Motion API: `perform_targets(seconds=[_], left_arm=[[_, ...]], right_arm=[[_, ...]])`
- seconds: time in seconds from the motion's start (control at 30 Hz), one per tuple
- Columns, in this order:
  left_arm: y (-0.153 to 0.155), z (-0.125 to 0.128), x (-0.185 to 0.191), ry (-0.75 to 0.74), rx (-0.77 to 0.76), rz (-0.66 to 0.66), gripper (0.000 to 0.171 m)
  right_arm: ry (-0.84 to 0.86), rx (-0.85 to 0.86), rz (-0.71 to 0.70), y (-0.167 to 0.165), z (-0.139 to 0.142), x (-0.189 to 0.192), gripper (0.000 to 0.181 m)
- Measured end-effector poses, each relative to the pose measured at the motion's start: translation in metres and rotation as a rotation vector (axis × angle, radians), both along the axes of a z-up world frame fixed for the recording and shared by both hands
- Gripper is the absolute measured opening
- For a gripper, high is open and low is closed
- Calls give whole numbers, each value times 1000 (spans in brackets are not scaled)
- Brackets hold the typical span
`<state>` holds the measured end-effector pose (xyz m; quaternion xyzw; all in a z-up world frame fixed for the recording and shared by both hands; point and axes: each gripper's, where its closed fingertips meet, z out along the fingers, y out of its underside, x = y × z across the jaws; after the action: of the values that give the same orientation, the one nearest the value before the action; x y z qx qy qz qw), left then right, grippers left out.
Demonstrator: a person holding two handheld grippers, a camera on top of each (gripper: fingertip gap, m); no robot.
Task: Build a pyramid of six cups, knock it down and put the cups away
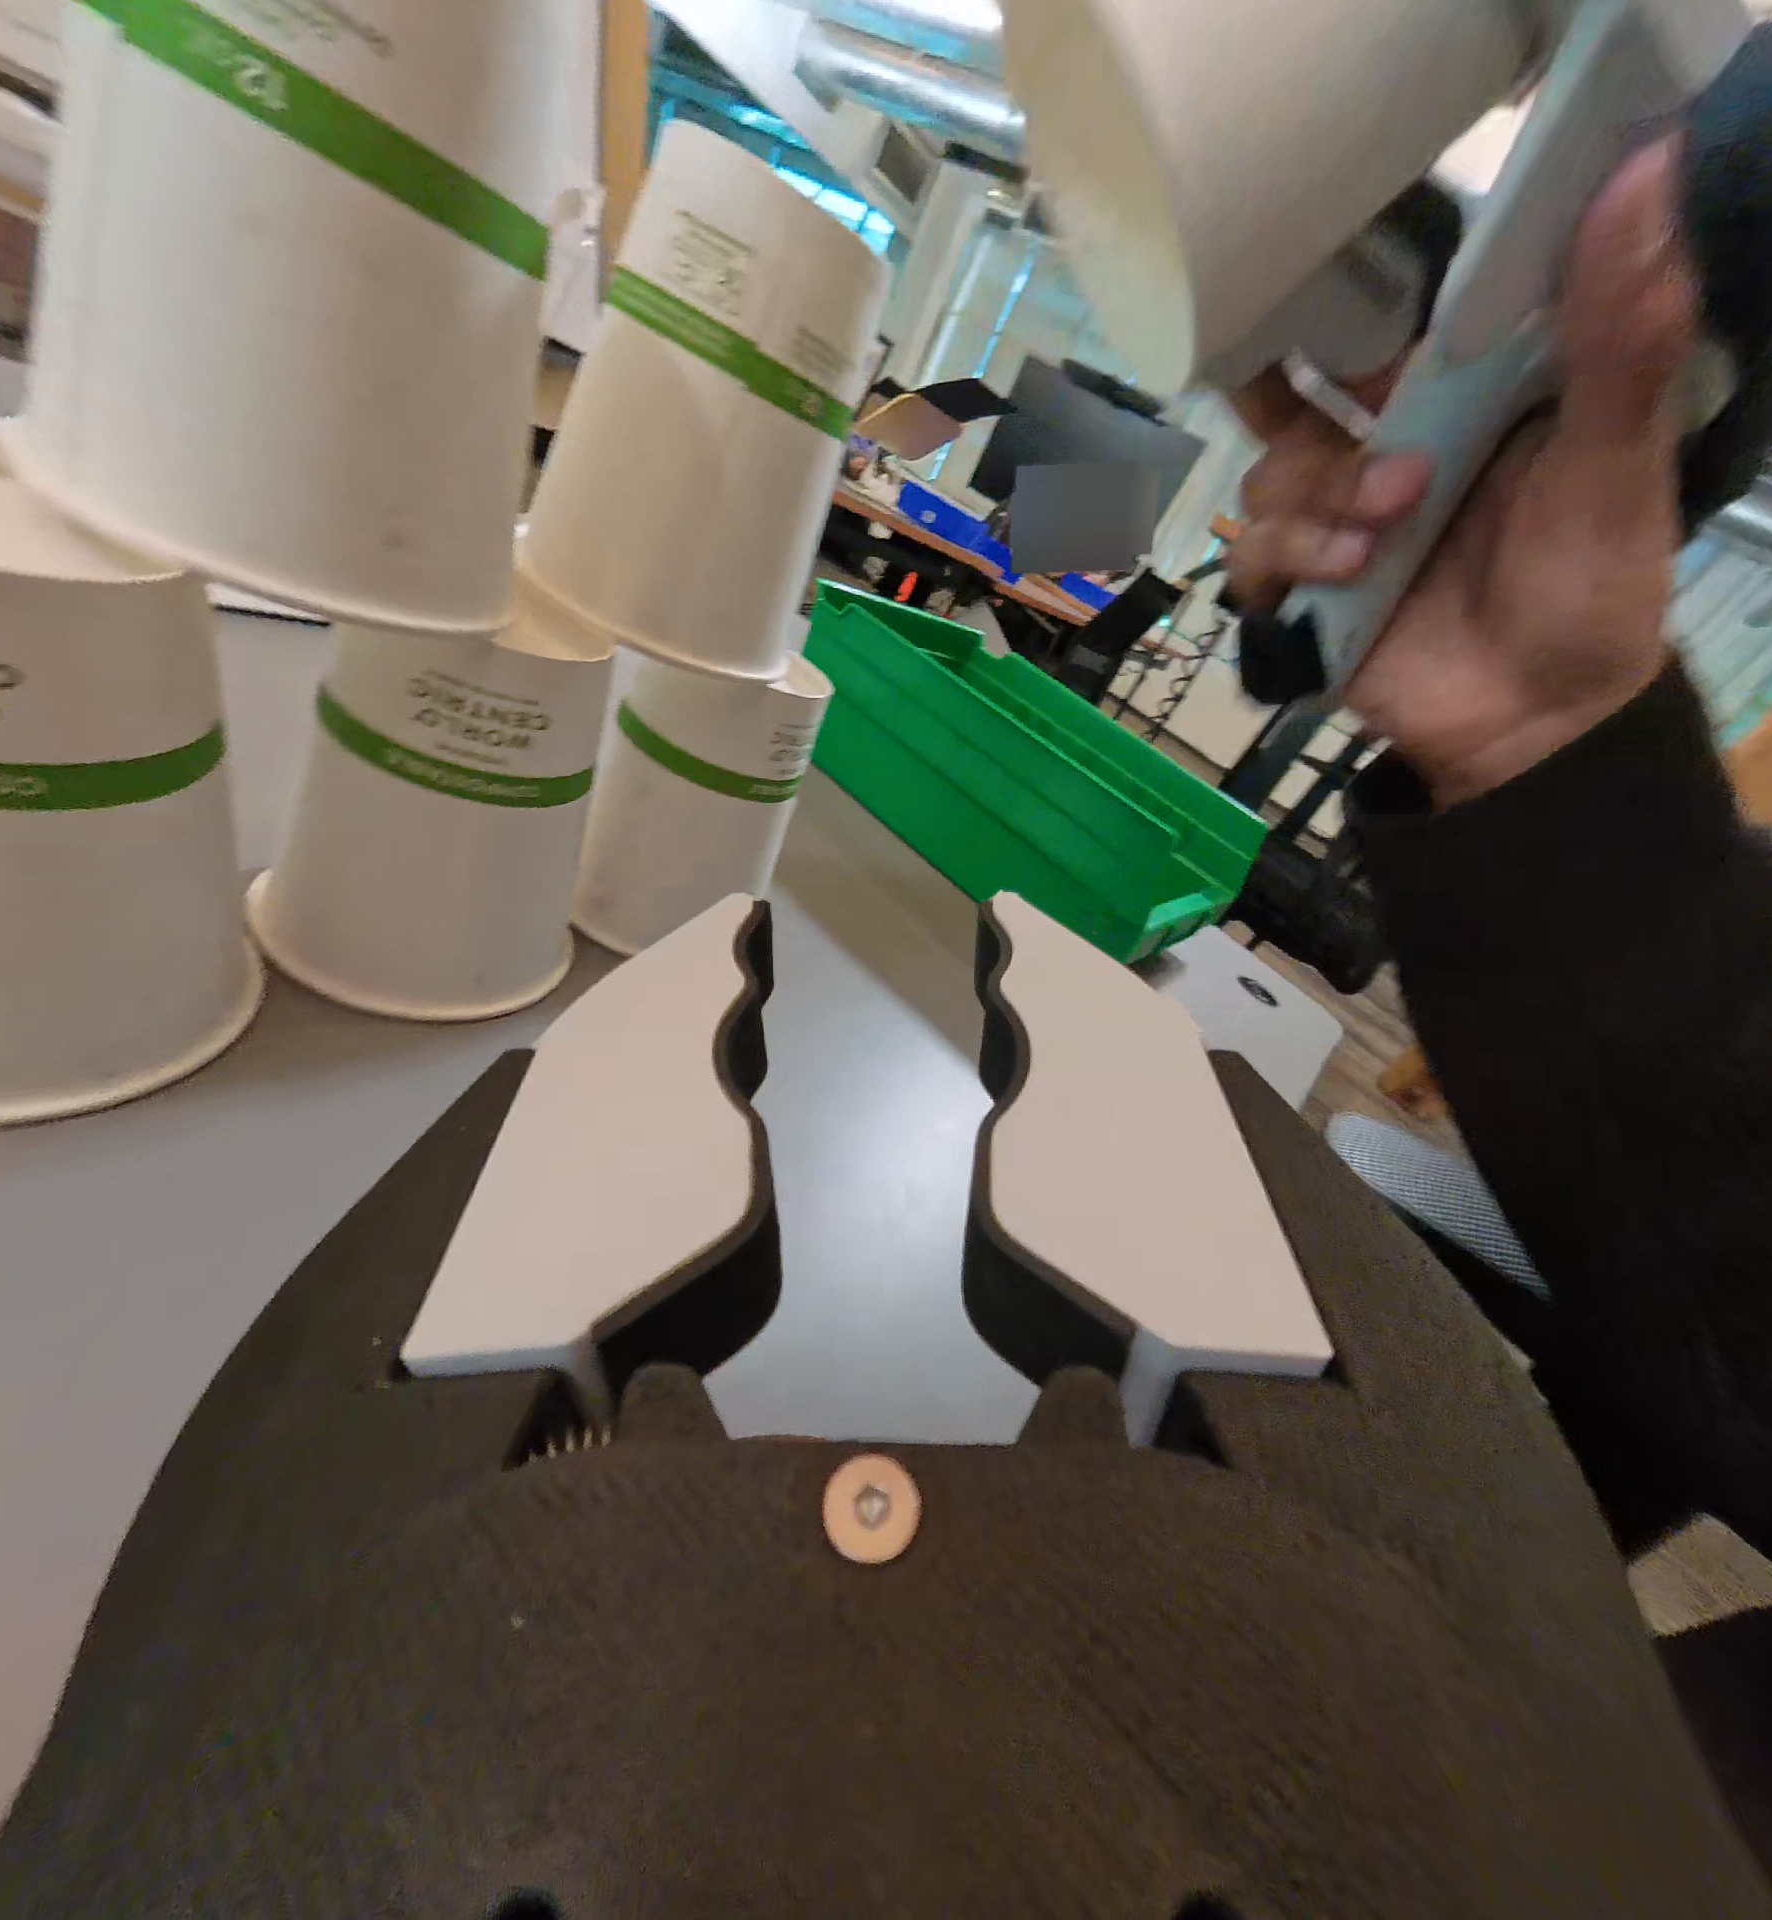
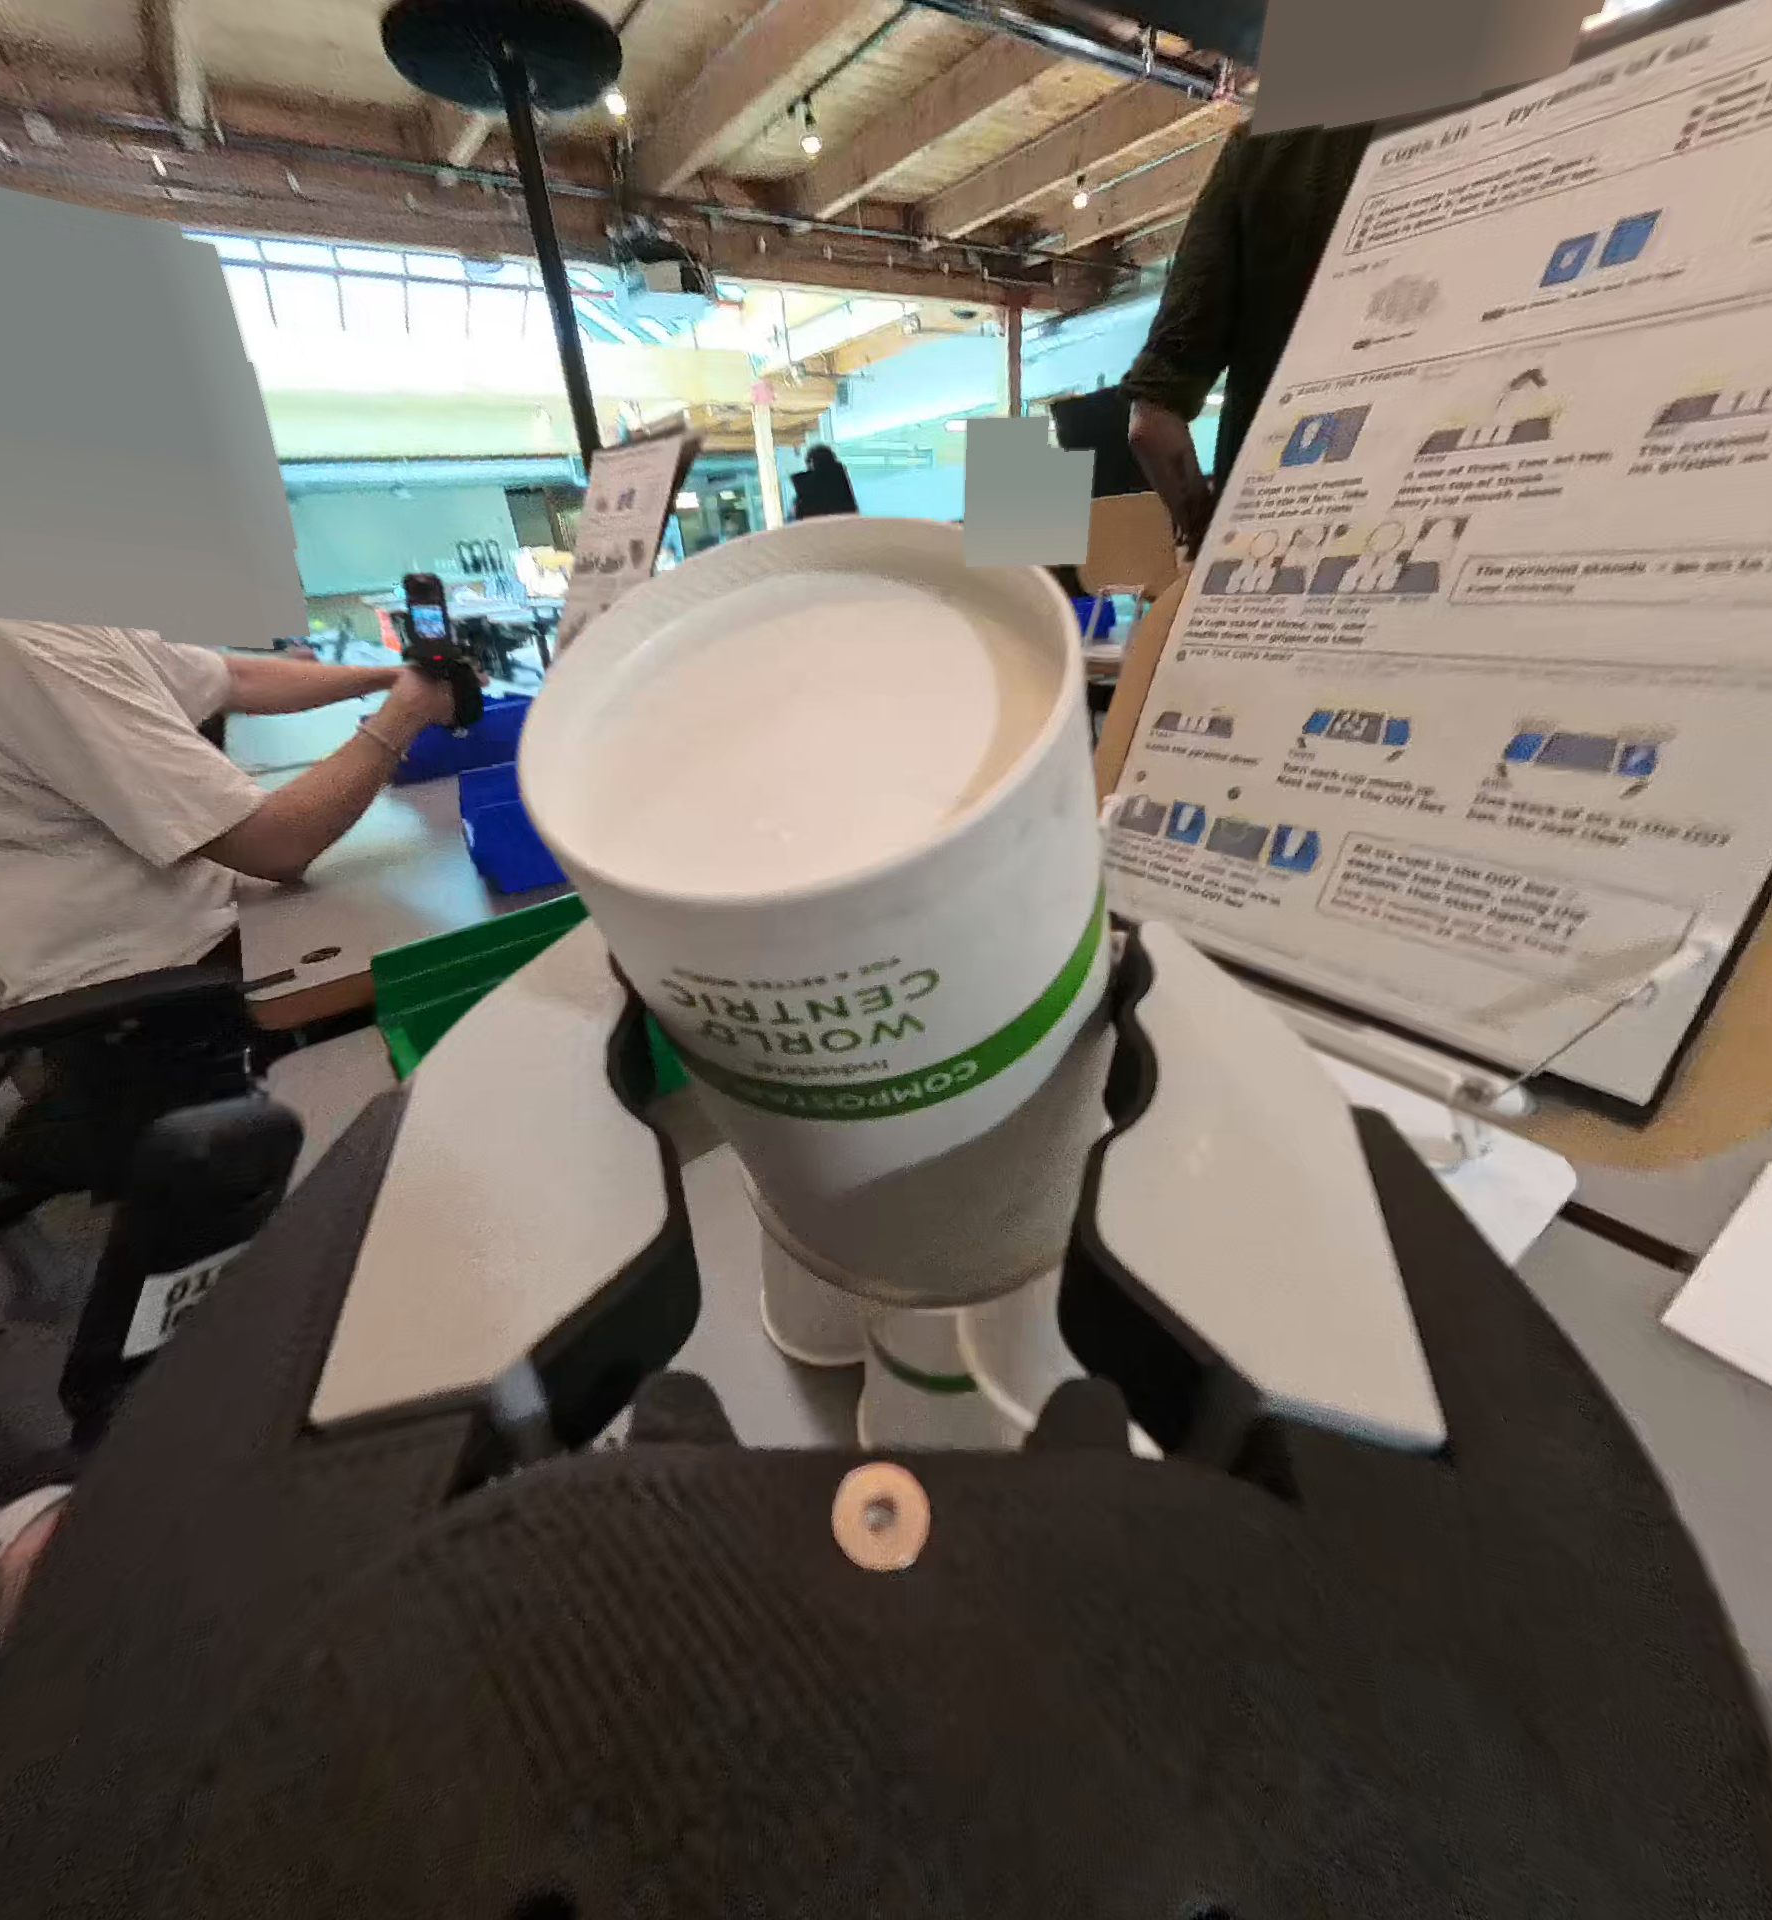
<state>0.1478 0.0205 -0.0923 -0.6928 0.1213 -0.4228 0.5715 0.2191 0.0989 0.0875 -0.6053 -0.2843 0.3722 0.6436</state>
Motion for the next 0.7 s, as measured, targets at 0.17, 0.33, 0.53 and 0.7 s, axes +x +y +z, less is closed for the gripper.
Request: perform_targets(seconds=[0.17, 0.33, 0.53, 0.7], left_arm=[[7, -2, -17, 45, 4, 77, 38], [12, -4, -26, 85, 23, 102, 38], [12, -5, -27, 71, 6, 97, 38], [12, -8, -23, 71, -8, 79, 38]], right_arm=[[-142, -109, 32, 42, 21, -29, 87], [-380, -173, -1, 77, -9, -55, 88], [-424, -249, 35, 87, -27, -72, 88], [-412, -283, 49, 91, -32, -75, 88]])
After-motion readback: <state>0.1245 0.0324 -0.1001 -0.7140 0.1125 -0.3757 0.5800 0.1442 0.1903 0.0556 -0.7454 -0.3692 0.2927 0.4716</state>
